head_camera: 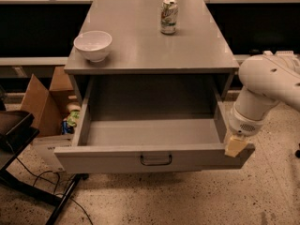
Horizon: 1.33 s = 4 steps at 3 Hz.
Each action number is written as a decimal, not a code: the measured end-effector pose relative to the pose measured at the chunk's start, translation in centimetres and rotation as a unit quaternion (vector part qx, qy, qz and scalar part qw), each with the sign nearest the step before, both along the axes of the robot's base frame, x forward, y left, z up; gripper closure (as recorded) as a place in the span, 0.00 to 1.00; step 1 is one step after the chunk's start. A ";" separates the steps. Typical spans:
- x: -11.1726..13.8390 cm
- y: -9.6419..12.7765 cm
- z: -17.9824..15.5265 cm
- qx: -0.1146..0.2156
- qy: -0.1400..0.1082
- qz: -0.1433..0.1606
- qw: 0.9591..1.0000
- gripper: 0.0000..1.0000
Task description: Open top drawer
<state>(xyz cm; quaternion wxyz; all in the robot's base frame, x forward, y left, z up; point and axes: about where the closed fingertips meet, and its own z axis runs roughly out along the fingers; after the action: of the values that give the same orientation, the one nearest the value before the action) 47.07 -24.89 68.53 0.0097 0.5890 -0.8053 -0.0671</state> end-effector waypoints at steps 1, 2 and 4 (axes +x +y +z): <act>-0.8 -0.3 0.0 -0.005 0.003 0.000 1.000 1.00; -3.3 -1.4 0.5 -0.020 0.015 -0.014 1.000 1.00; -7.2 -2.9 1.5 -0.041 0.038 -0.047 0.997 1.00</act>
Offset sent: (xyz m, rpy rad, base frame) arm -0.4356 -0.1815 0.1417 -0.4913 0.3938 -0.4524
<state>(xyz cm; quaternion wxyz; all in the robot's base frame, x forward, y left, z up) 39.87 -27.83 70.02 0.0617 0.5465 -0.8333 -0.0567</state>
